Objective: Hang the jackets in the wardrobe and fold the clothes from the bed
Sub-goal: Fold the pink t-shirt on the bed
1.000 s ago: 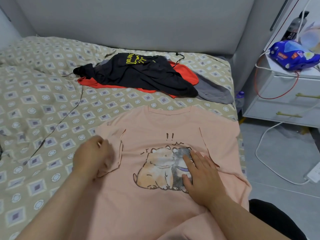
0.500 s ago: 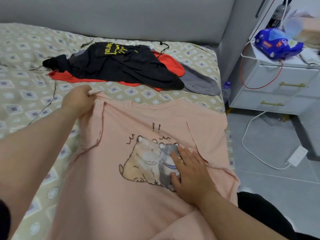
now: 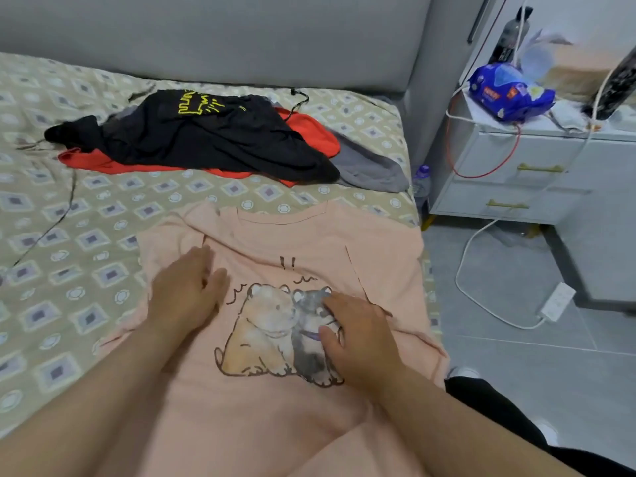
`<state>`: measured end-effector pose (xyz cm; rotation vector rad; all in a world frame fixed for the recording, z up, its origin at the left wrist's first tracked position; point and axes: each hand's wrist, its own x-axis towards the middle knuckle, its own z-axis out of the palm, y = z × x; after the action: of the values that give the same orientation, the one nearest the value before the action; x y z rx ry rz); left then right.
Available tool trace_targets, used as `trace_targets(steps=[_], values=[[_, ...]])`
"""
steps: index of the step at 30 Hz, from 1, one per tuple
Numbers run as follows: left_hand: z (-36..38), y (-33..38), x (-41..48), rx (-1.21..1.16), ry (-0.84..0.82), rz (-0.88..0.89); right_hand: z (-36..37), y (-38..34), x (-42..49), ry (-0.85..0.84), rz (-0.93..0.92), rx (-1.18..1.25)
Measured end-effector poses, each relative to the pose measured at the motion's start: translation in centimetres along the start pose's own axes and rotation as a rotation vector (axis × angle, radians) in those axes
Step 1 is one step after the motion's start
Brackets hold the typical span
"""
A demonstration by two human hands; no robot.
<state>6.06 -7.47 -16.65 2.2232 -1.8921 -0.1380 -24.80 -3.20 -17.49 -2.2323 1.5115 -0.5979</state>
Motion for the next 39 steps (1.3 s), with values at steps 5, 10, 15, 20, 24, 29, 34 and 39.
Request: trace_targets(steps=[5, 10, 15, 20, 24, 29, 34, 39], values=[[-3.0, -2.4, 6.2, -0.09, 0.174, -0.04, -5.6, 3.7, 6.2, 0.22, 0.29, 0.106], [-2.5, -3.7, 11.8, -0.059, -0.239, -0.262, -6.8, 9.9, 12.7, 0.003, 0.48, -0.043], [-2.7, -2.5, 14.5, 0.029, -0.281, -0.27, -7.5, 12.0, 16.4, -0.258, 0.566, -0.146], [-6.0, -2.7, 17.3, 0.071, 0.149, -0.173, -10.7, 12.6, 19.9, 0.091, 0.515, -0.075], [-6.7, -0.9, 18.1, 0.026, 0.282, -0.206, -9.9, 11.1, 19.3, 0.161, 0.508, -0.175], [-0.4, 1.4, 8.2, 0.167, -0.152, -0.047, -5.1, 7.4, 10.0, -0.231, 0.272, -0.316], [2.1, -0.3, -5.6, 0.142, -0.226, -0.035, -2.6, 4.3, 1.9, -0.341, 0.259, -0.411], [0.5, -0.6, -12.8, 0.162, -0.251, -0.022, -3.8, 1.0, -2.1, -0.604, 0.348, -0.35]])
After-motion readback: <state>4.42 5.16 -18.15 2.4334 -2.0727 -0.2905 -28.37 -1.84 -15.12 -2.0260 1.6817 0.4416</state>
